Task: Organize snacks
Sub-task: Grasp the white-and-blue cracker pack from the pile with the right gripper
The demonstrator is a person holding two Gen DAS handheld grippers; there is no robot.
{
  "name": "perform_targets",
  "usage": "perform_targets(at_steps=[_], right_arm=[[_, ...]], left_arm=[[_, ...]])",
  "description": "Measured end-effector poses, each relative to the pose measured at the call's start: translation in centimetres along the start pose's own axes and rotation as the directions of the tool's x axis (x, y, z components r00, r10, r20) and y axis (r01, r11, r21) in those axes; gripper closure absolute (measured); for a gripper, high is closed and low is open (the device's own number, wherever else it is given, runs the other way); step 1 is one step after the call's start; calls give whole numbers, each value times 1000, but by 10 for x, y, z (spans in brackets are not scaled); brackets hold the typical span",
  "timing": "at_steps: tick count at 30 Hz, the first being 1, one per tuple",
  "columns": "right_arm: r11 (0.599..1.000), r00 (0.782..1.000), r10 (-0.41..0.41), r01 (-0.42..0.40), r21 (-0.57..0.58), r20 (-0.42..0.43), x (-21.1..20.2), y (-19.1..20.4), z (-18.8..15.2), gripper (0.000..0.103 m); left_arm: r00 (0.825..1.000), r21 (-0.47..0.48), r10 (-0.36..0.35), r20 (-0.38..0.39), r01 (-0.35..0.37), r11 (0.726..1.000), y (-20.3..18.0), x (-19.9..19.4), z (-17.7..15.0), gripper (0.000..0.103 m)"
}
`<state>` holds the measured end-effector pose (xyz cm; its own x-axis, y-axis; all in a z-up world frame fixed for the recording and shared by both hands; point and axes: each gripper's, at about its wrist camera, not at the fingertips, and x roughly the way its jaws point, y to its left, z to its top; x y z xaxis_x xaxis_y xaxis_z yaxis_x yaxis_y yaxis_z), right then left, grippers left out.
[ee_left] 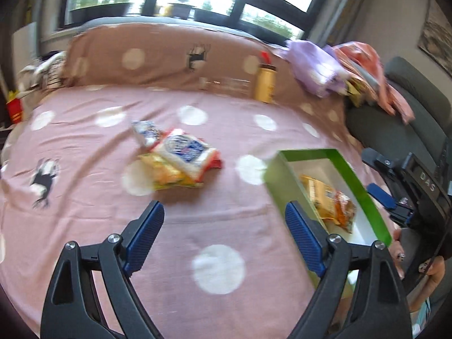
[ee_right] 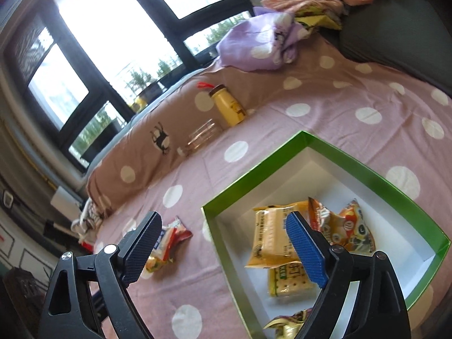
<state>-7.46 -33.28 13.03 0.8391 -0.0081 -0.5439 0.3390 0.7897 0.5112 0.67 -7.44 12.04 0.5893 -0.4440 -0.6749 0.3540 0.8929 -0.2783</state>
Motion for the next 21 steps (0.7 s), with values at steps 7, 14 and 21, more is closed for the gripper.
perform_targets(at_steps=[7, 14, 21], right_arm=[[994, 998, 11, -17, -105, -58, 17, 35, -15, 13], [982, 989, 38, -64, -180, -143, 40, 68, -37, 7], [958, 979, 2, -60, -280, -202, 59, 99, -62, 7]], left_arm=[[994, -126, 108, 10, -106, 986, 56, -6, -15, 2], [980, -188, 194, -36, -197, 962, 88, 5, -23, 2], [972, -210, 228, -53, -234, 949, 105, 6, -26, 2]])
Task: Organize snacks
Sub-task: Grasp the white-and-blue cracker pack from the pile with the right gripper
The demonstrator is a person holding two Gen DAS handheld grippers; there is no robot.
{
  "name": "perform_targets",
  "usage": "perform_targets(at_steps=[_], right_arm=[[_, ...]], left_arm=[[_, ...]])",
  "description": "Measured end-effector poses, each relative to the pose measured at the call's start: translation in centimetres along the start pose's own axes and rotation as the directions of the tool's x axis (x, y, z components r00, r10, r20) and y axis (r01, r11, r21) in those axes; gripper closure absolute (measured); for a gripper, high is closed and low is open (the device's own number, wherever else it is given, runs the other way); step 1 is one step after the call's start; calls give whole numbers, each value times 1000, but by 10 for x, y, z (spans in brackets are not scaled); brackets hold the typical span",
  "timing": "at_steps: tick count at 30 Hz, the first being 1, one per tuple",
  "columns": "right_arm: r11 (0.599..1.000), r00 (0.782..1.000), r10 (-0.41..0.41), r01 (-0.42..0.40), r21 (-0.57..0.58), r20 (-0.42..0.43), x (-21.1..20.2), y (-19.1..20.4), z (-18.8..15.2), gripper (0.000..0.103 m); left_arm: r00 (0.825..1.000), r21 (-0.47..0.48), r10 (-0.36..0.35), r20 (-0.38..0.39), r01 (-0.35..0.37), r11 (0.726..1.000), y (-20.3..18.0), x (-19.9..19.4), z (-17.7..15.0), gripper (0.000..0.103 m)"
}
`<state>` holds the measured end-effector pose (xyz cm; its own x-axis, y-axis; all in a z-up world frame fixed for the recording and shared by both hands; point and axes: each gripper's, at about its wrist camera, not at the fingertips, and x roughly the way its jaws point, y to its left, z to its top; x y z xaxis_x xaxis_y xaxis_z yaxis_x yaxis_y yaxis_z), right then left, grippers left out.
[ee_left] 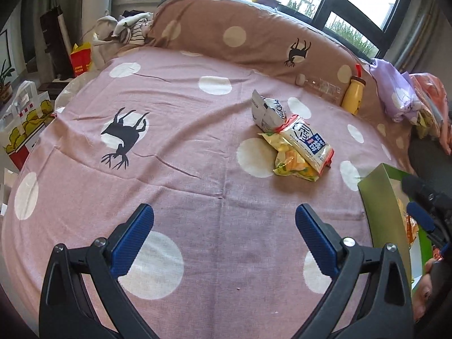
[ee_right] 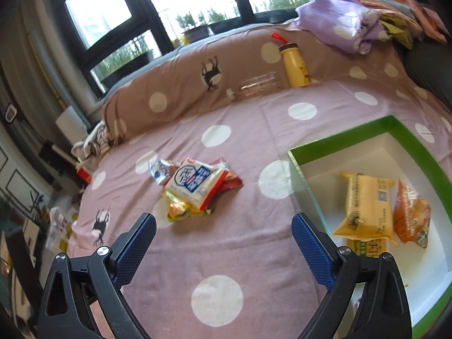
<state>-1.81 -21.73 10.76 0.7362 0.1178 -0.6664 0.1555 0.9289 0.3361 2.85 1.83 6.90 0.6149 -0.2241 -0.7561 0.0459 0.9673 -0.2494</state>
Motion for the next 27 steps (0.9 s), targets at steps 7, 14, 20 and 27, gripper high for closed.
perform_targets(at_steps=[7, 14, 20, 27], right_arm=[[999, 998, -44, 43, -16, -38, 18, 12, -10, 7], [999, 998, -28, 27, -17, -58, 27, 16, -12, 7], [999, 996, -38, 38, 1, -83, 31, 13, -5, 7], [995, 983, 15, -32, -93, -181, 62, 46, 36, 7]], left_arm=[[999, -38, -32, 1, 32, 999, 10, -4, 3, 1], [999, -36, 32, 2, -32, 999, 18, -2, 5, 1], [999, -58, 40, -4, -40, 998, 28, -3, 6, 1], [999, -61, 41, -28, -42, 997, 34, 2, 7, 1]])
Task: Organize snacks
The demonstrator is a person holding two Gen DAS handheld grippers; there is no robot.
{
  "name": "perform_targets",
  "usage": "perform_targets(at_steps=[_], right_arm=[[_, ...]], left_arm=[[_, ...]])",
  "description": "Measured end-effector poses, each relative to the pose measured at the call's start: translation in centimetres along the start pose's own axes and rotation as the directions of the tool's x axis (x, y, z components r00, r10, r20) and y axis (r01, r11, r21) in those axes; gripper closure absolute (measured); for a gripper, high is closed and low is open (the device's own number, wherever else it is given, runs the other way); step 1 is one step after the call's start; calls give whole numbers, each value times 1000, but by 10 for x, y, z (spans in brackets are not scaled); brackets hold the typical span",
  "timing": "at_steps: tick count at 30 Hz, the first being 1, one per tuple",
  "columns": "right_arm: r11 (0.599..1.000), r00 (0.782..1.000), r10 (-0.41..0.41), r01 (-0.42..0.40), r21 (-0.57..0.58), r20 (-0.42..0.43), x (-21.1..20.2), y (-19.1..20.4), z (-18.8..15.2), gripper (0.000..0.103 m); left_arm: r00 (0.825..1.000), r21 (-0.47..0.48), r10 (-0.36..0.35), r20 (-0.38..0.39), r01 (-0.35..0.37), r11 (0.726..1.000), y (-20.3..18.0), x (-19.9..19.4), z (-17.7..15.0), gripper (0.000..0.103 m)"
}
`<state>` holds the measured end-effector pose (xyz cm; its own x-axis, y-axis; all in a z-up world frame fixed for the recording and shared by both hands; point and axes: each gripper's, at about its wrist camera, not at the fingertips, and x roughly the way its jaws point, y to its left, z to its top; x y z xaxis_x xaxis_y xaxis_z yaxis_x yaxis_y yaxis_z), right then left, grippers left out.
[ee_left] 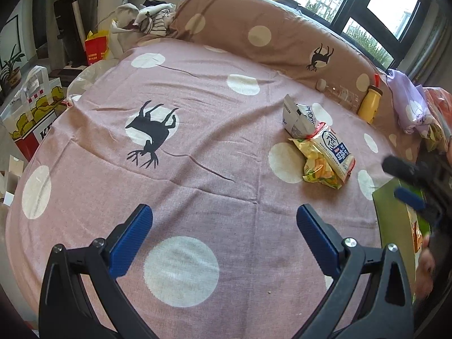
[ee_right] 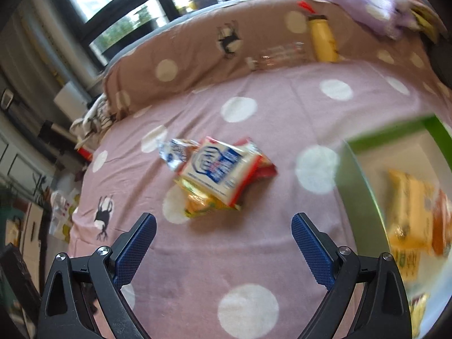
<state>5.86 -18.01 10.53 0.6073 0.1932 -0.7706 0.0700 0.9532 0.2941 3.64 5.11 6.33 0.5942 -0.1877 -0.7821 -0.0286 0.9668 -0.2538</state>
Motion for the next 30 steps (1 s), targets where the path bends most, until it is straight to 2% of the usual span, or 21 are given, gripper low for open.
perform_targets(at_steps=[3, 5, 9, 12, 17, 18, 22, 24, 27, 30], right_arm=[[979, 994, -98, 86, -186, -56, 29, 27, 28, 7], [936, 982, -168, 131, -327, -90, 54, 43, 42, 7], [882, 961, -213, 112, -457, -175, 93, 51, 54, 7], [874, 948, -223, 90, -477, -229, 119, 48, 57, 7], [907, 941, -166, 29, -421, -294, 139, 36, 56, 7], [909, 945, -166, 35, -416, -282, 138, 36, 54, 8], [914, 948, -167, 46, -404, -269, 125, 33, 45, 24], [912, 952, -167, 50, -408, -258, 115, 33, 38, 36], [931, 955, -106, -1, -364, -275, 97, 27, 20, 36], [945, 959, -88, -4, -326, -268, 83, 24, 3, 36]], left_arm=[[1000, -2, -17, -7, 17, 1000, 1, 0, 1, 1], [1000, 0, -28, -10, 28, 1000, 0, 1, 1, 1], [999, 2, -42, -24, 42, 999, -3, 4, 1, 1], [998, 18, -52, -34, 53, 998, -7, 4, -1, 1], [997, 33, -61, -36, 63, 997, -10, 2, -3, 1], [998, 32, -60, -36, 62, 998, -10, 2, -3, 1], [997, 28, -65, -41, 66, 997, -10, 3, -3, 1], [997, 27, -71, -38, 72, 997, -10, 1, -3, 1], [996, 23, -79, -37, 80, 997, -11, 1, -3, 1], [995, 29, -88, -40, 89, 996, -12, 0, -3, 1]])
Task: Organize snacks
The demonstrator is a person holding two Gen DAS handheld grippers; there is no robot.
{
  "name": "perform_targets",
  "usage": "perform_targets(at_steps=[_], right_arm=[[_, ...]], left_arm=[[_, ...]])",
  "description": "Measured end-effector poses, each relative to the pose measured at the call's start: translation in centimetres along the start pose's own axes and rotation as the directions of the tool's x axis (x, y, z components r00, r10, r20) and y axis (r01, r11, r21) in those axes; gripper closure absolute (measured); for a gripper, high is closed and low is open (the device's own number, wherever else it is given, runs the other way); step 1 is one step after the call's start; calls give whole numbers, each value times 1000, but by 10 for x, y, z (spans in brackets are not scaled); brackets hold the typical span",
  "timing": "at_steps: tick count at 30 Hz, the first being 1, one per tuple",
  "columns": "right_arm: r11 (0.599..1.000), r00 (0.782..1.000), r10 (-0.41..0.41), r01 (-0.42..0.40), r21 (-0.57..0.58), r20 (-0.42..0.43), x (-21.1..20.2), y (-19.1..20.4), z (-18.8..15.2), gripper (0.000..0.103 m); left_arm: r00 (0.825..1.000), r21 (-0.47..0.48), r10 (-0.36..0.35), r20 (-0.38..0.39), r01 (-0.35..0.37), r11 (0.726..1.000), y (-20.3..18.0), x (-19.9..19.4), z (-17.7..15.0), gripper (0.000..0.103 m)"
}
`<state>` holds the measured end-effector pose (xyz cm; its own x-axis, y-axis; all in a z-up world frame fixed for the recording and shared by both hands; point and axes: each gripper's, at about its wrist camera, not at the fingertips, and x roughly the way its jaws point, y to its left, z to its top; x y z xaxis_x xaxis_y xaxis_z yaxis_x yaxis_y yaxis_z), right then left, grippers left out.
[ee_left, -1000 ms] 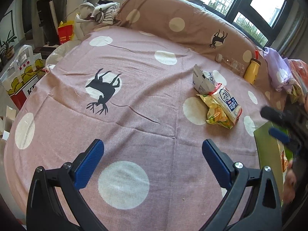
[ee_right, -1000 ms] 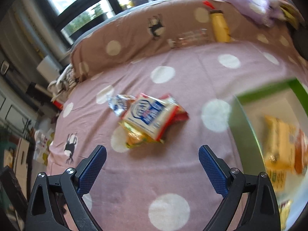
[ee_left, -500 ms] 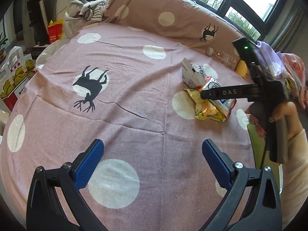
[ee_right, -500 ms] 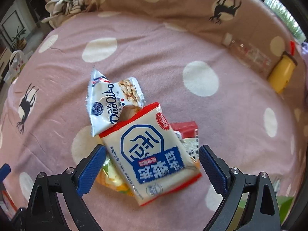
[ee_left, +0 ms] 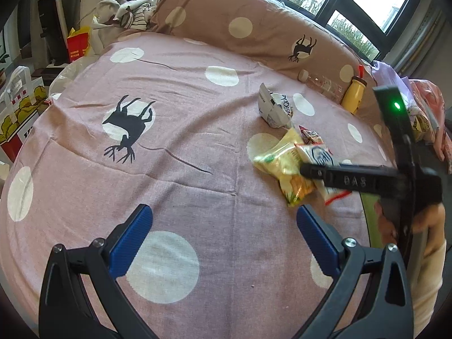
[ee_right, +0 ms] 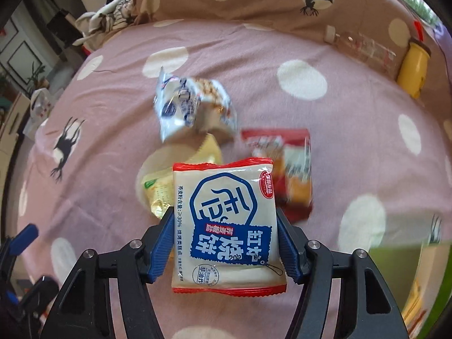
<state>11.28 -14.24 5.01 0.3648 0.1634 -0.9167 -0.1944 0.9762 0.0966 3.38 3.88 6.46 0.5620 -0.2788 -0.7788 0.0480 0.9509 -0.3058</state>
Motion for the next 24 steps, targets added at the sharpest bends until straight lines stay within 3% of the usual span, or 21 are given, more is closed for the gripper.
perform_targets(at_steps=[4, 11, 17, 24], right_arm=[[989, 998, 41, -47, 137, 44, -20, -6, -36, 36], [933, 992, 100, -122, 338, 80, -39, -21, -95, 36], [901, 994, 101, -113, 419, 50, -30, -34, -114, 36], [858, 980, 159, -196, 474, 117, -38, -58, -122, 29]], left_arm=[[998, 23, -47, -29, 48, 999, -6, 1, -2, 1], [989, 107, -105, -100, 115, 988, -38, 9, -12, 1], [985, 172, -103, -142, 127, 977, -59, 15, -24, 1], [966, 183, -166, -197, 202, 962, -77, 22, -35, 2]])
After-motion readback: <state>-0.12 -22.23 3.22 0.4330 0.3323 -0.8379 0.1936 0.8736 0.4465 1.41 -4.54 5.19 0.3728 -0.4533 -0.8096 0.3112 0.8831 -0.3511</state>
